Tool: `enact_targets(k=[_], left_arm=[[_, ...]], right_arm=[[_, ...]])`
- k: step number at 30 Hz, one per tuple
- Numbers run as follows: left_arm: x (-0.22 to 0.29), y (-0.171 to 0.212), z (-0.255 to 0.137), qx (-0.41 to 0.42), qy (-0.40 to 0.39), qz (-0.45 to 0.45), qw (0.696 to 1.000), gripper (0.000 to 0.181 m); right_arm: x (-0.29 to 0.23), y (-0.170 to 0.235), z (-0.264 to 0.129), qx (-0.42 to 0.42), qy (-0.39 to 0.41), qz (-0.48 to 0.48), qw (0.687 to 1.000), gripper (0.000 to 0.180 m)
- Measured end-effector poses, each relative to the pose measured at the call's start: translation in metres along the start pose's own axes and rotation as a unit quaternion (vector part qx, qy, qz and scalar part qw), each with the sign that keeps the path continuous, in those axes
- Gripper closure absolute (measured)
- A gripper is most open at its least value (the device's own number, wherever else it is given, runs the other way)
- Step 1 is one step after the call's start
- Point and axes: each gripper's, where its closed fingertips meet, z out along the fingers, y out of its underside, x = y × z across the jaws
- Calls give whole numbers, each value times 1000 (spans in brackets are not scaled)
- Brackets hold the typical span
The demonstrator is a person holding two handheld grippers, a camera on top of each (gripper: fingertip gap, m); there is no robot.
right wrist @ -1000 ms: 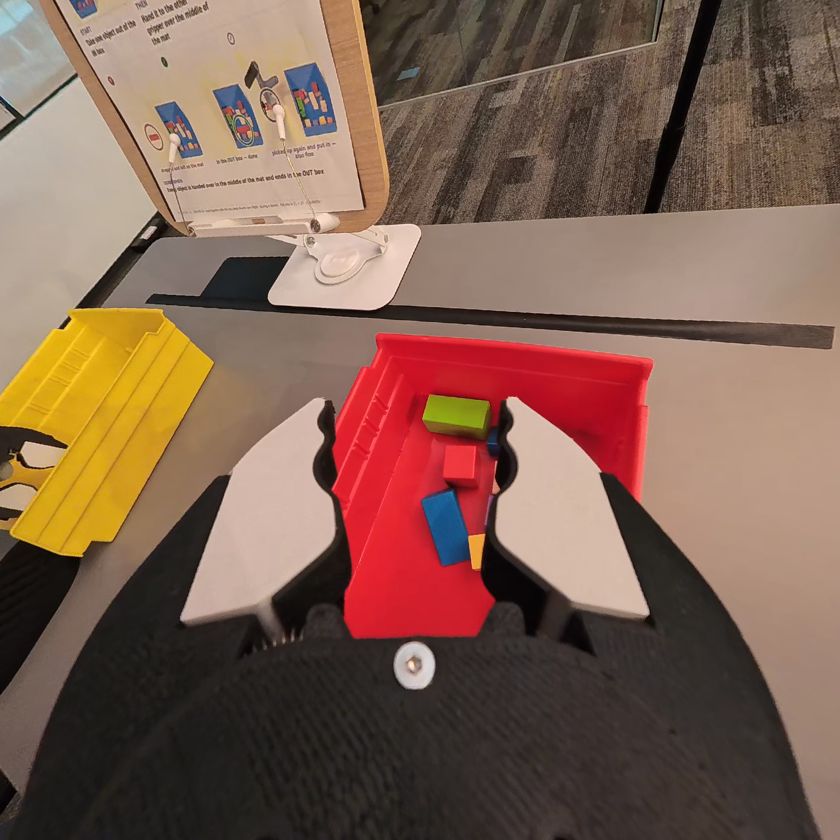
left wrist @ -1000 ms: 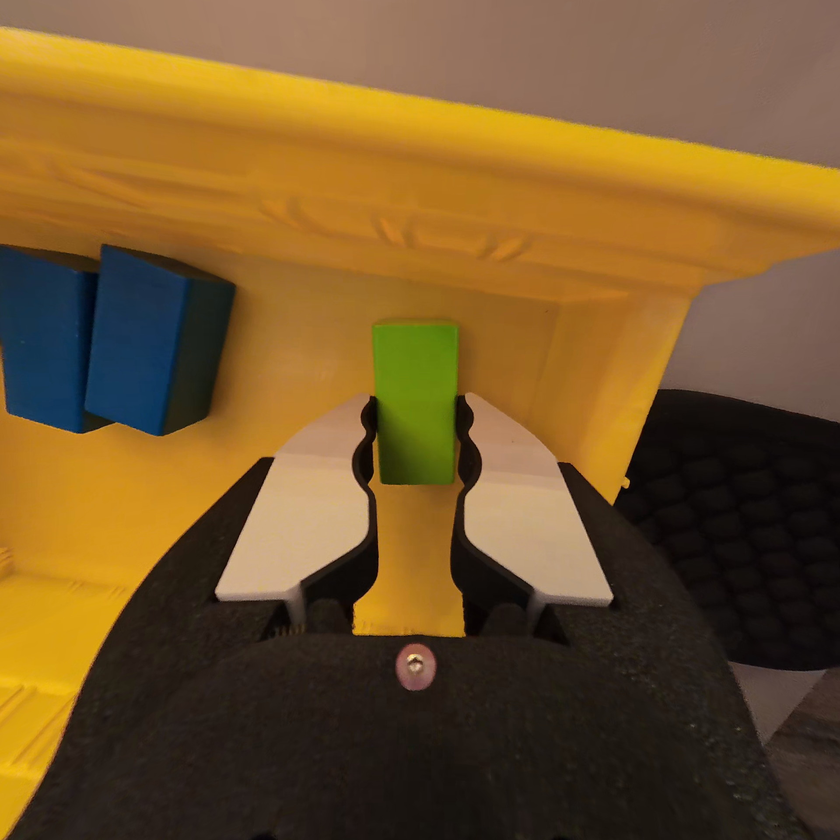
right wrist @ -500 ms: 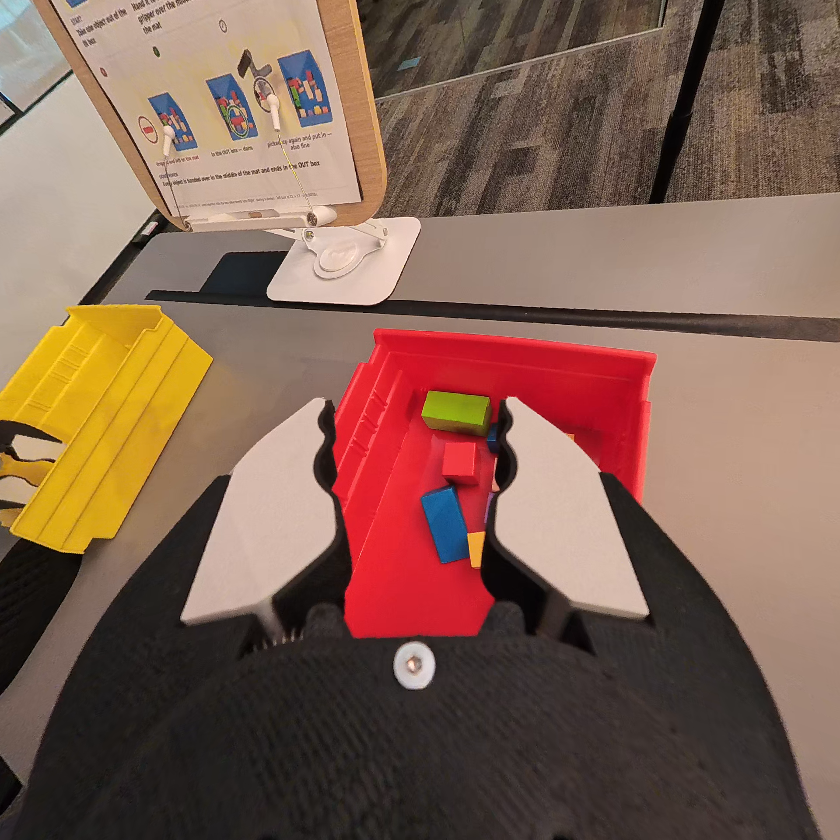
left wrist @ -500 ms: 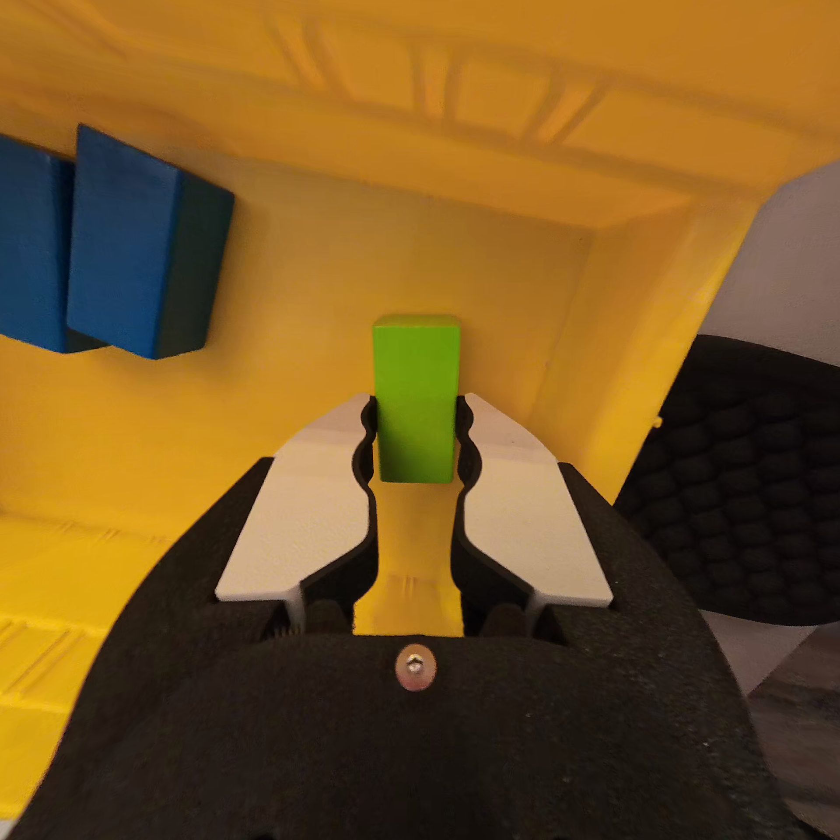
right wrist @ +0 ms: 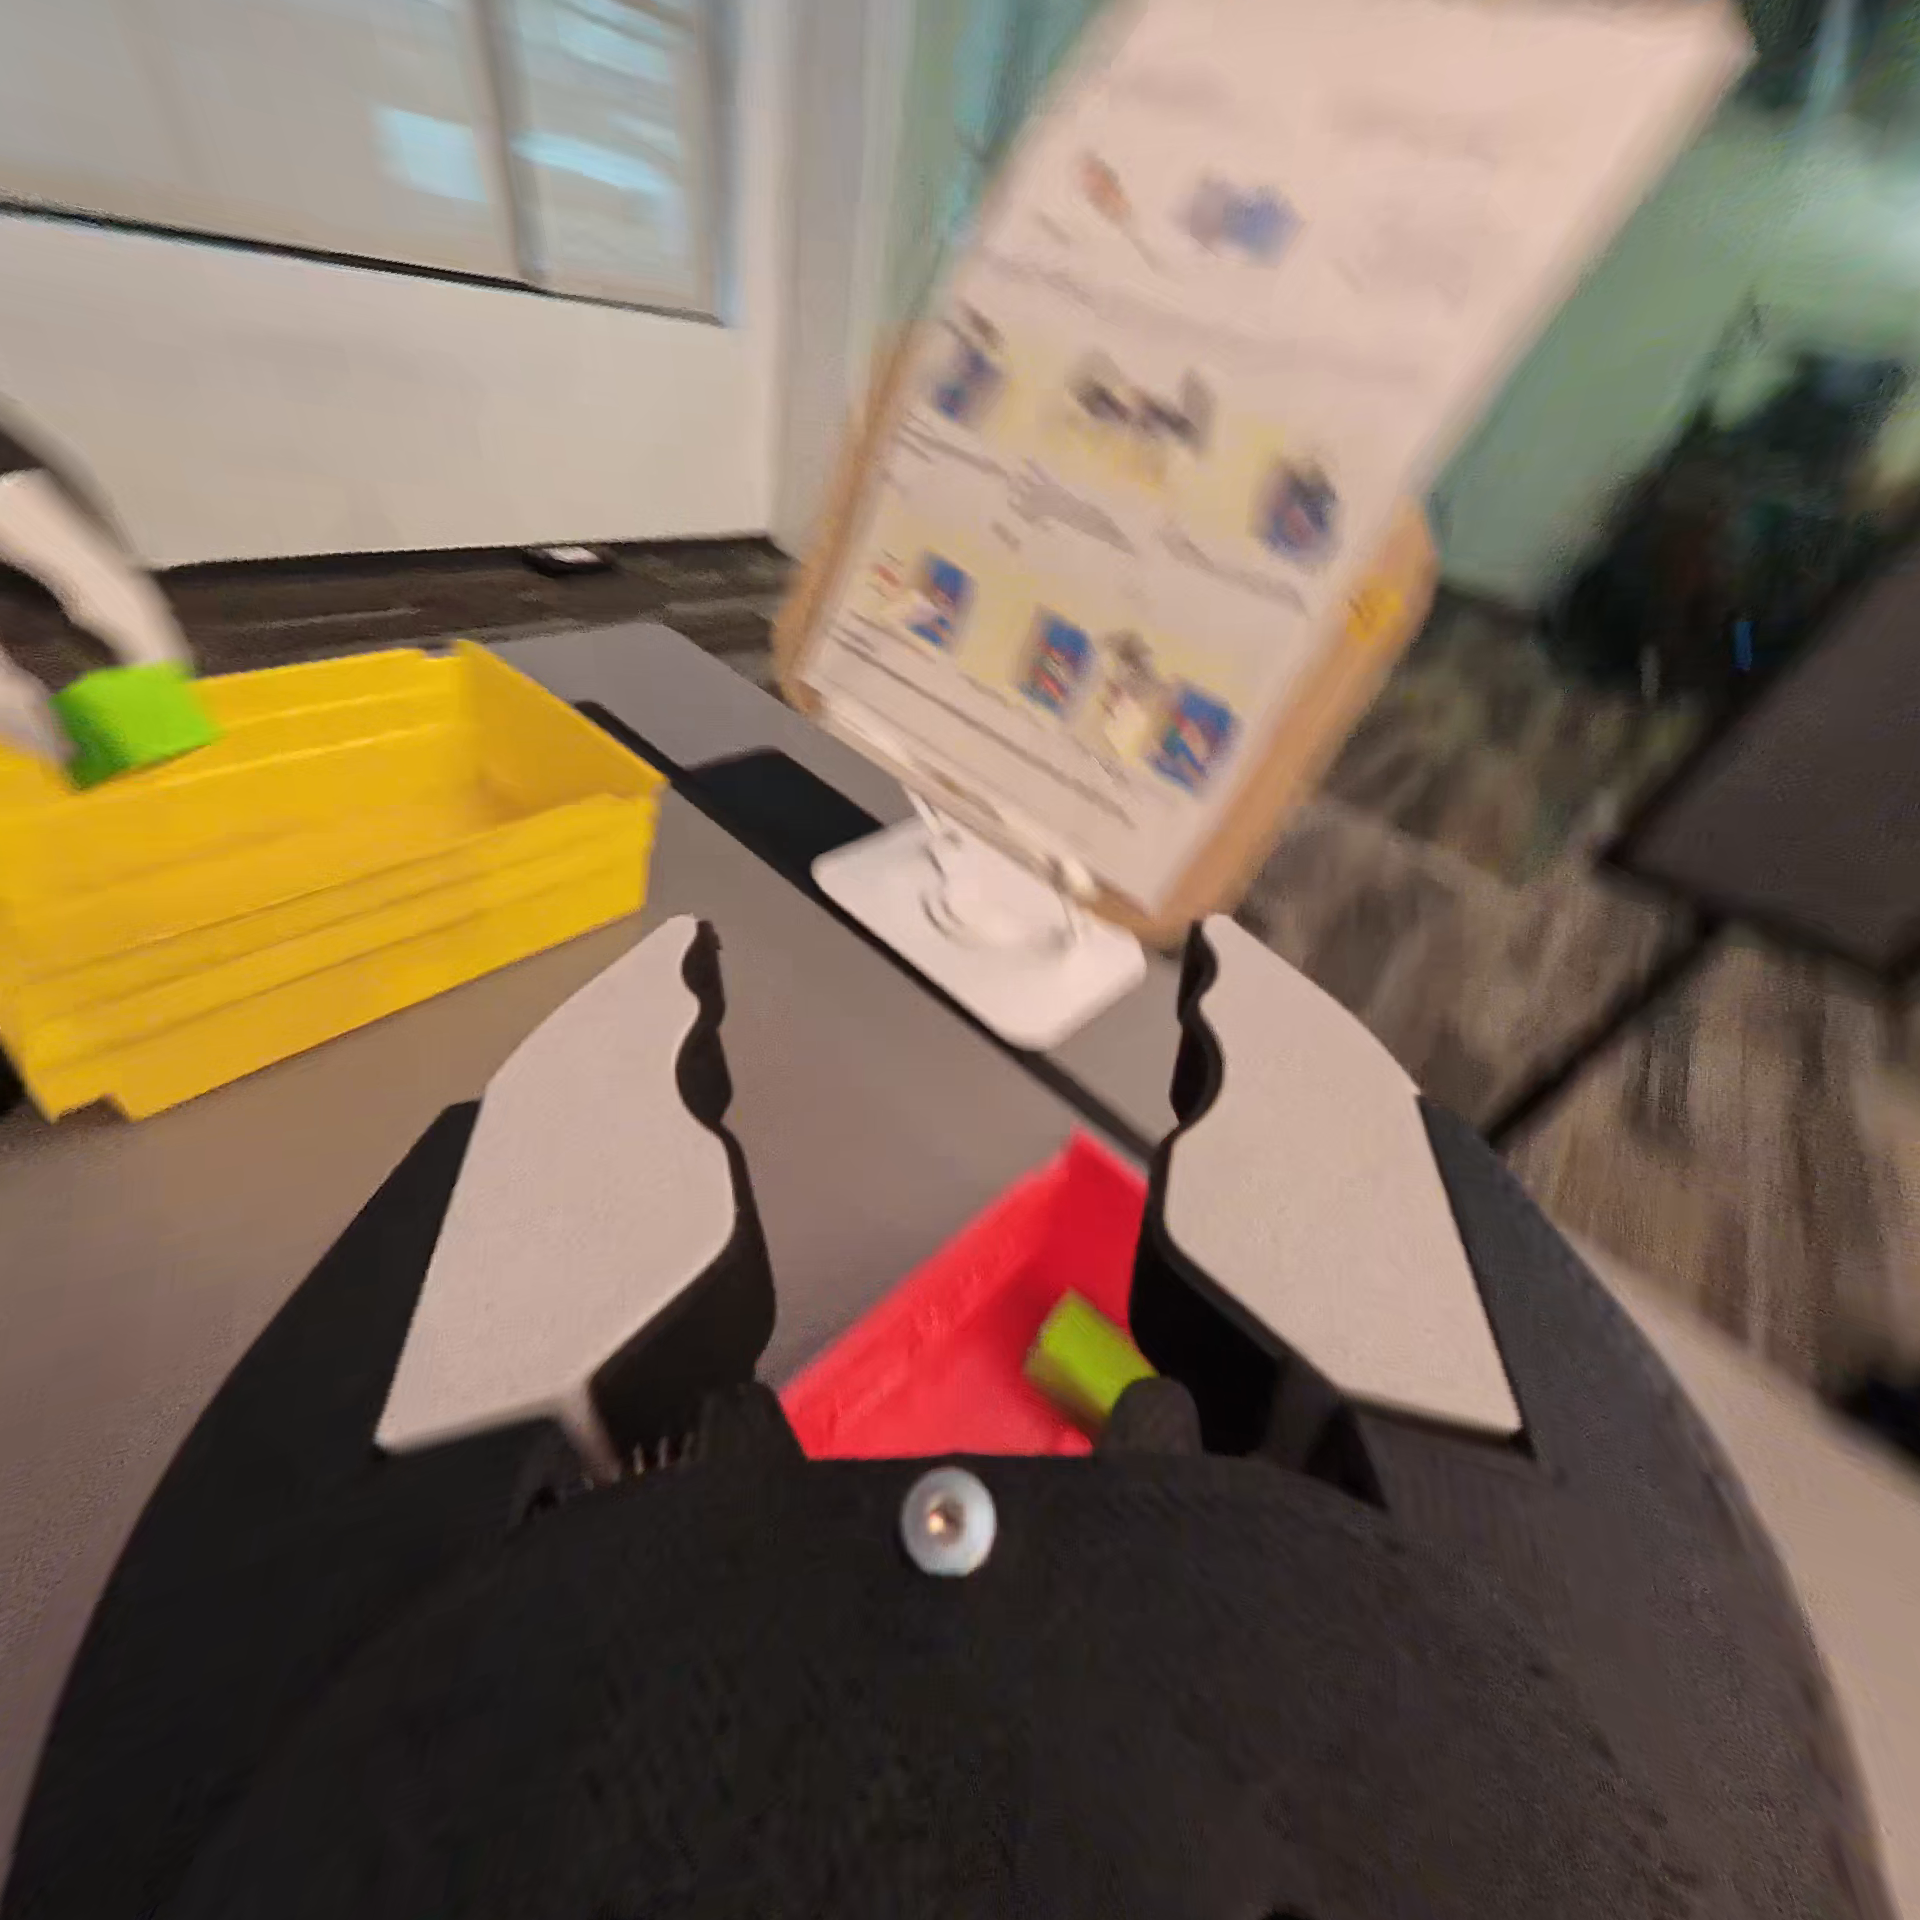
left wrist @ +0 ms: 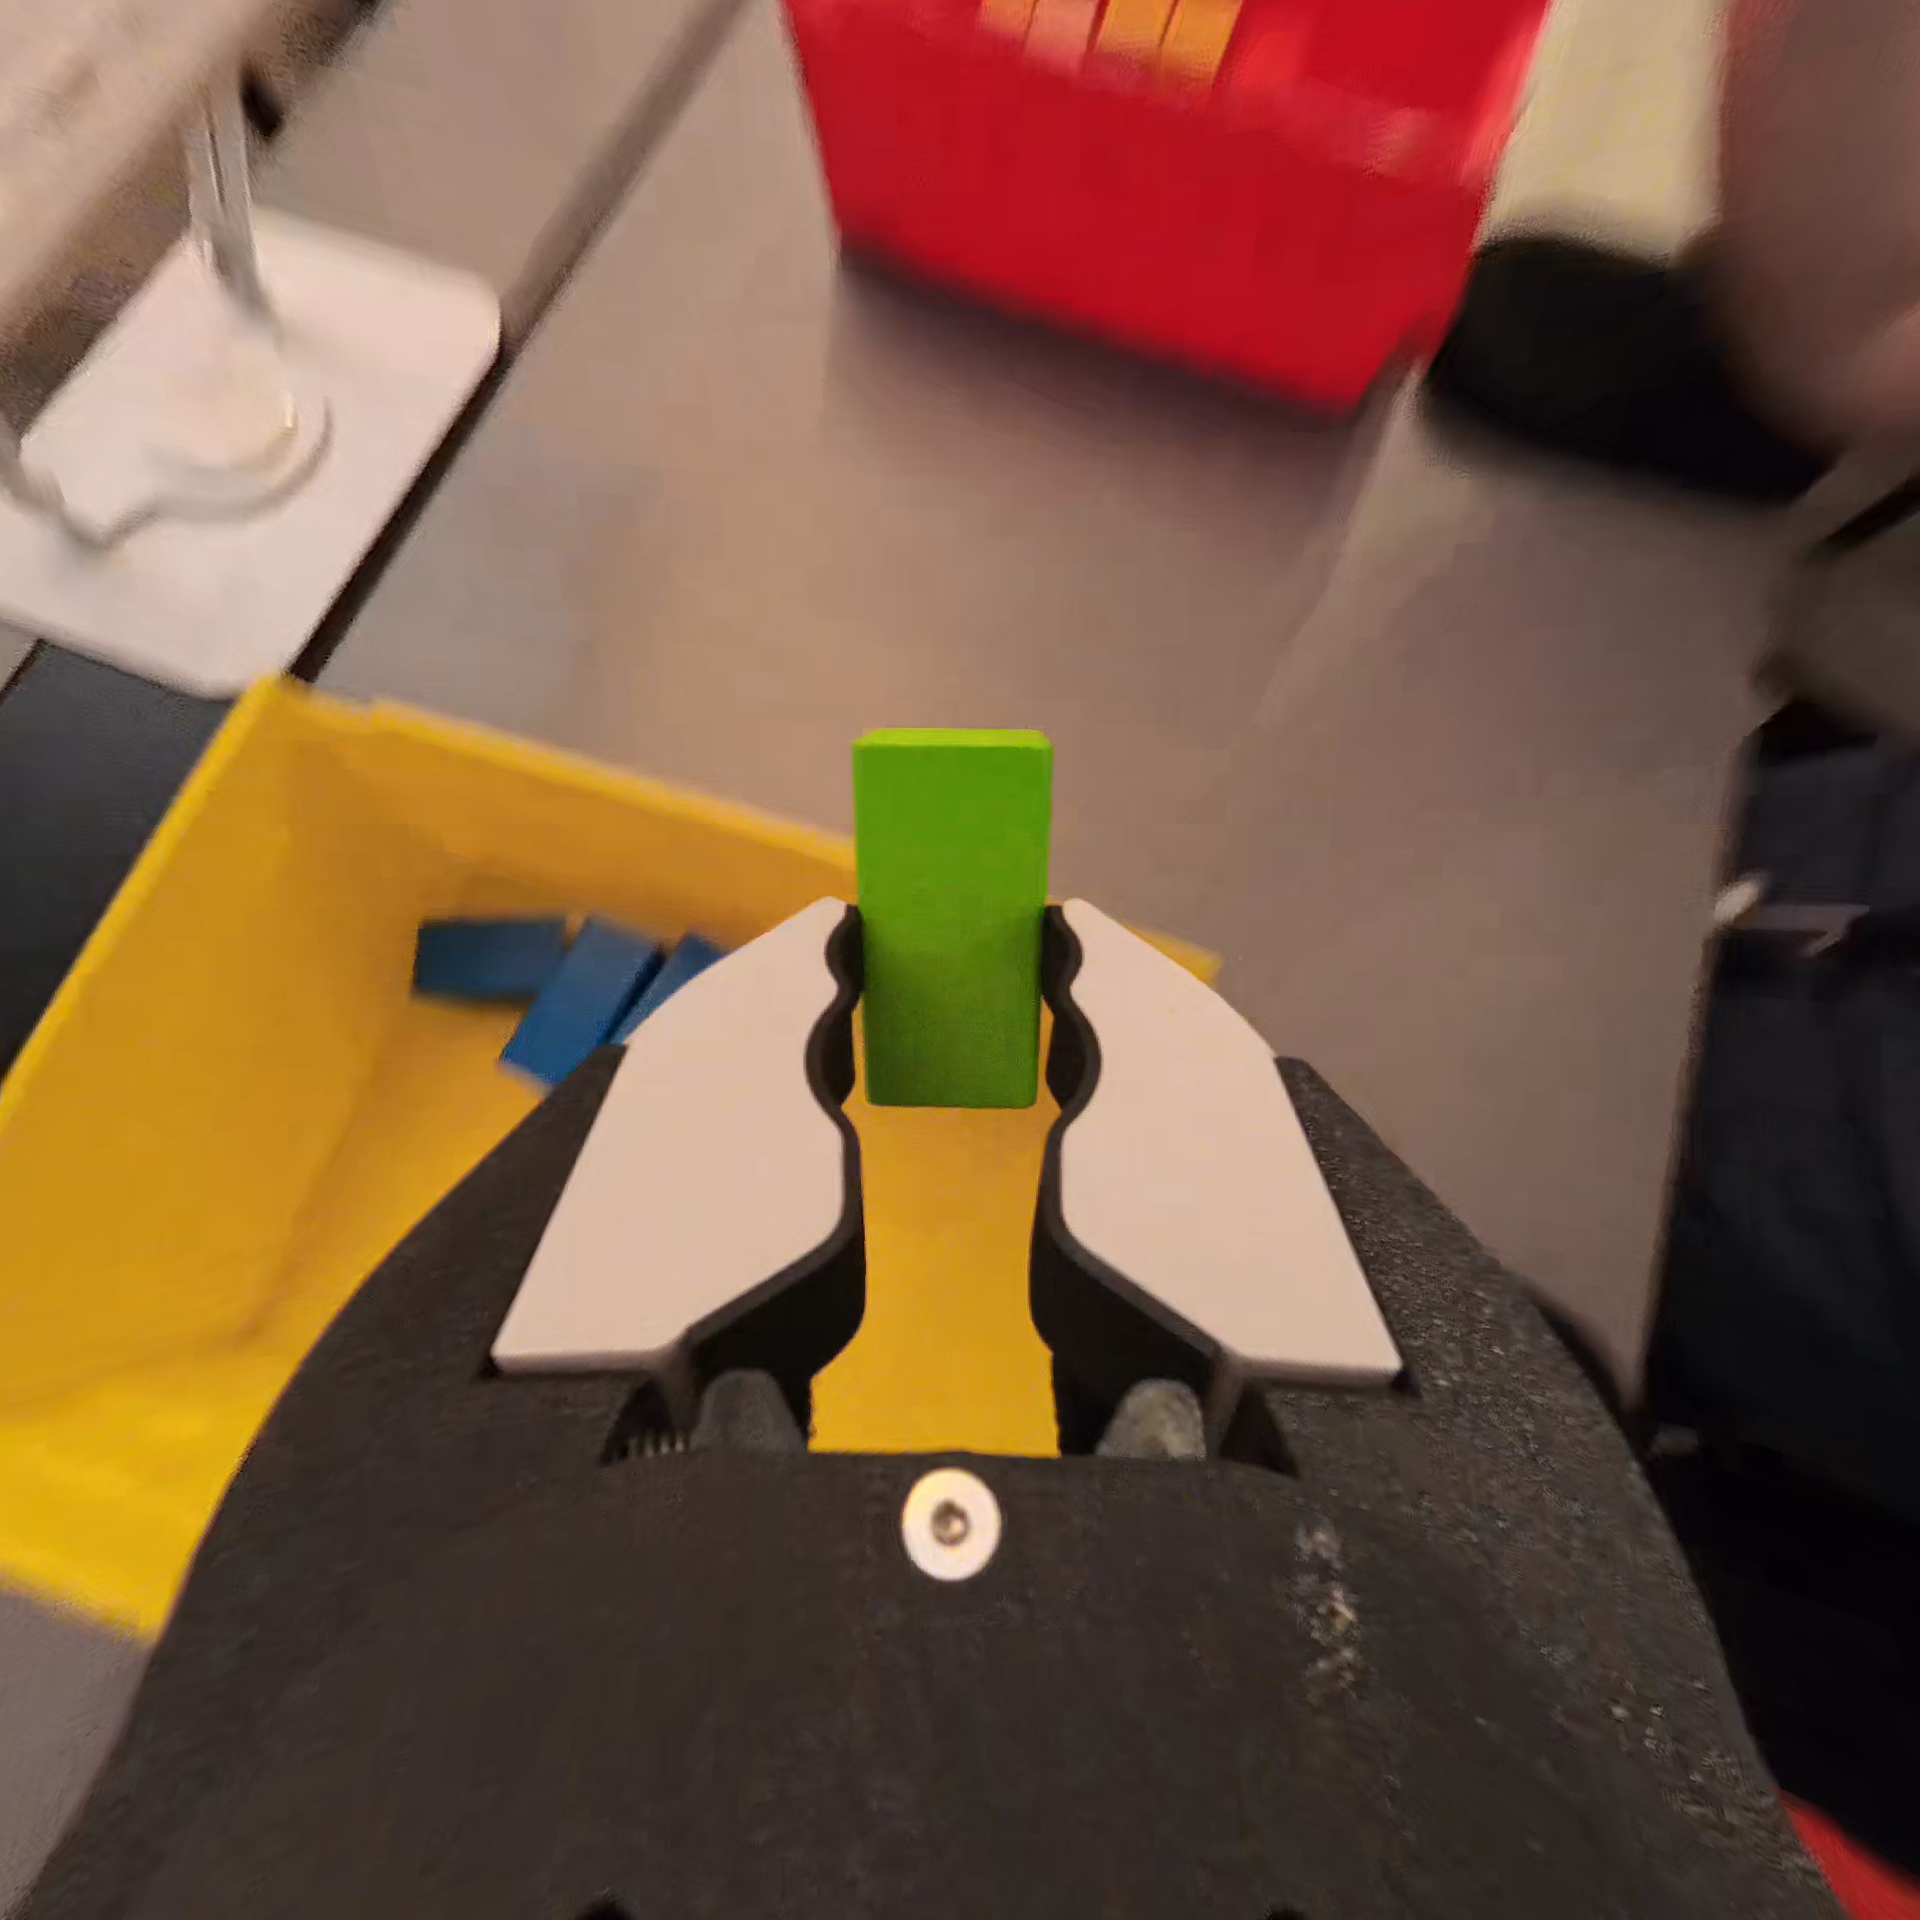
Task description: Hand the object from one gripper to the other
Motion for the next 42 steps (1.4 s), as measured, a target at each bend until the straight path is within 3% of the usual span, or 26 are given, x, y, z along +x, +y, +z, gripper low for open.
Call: enact_targets(k=[5,9,15,22,25,29,32,34,37,39,42], left_arm=[[37,-82,2,150,106,-108,977,148],[69,-121,8,218,214,-176,936,148],[97,-150,15,263,290,-193,900,148],[107,-152,28,244,315,-173,901,148],[99,-156,29,253,292,-153,910,146],[72,-174,9,302,202,-120,924,137],[59,-179,0,293,150,-108,938,143],[58,-184,-6,287,151,-105,940,145],[61,-190,-10,299,176,-101,932,149],[61,-189,-7,302,188,-105,929,152],[63,-180,2,276,197,-101,936,152]], right_arm=[[-136,-36,28,131,-106,-235,957,95],[-199,-36,35,174,-124,-317,924,100],[-208,-44,34,192,-107,-312,924,105],[-209,-40,36,178,-108,-323,923,110],[-201,-39,37,147,-107,-318,930,110],[-131,-43,15,47,-30,-240,969,110],[-51,6,-25,-151,63,-64,985,110],[-15,64,-58,-275,121,50,953,110],[8,149,-91,-397,169,168,886,110],[6,200,-107,-471,174,216,837,110],[3,248,-117,-526,191,245,792,110]])
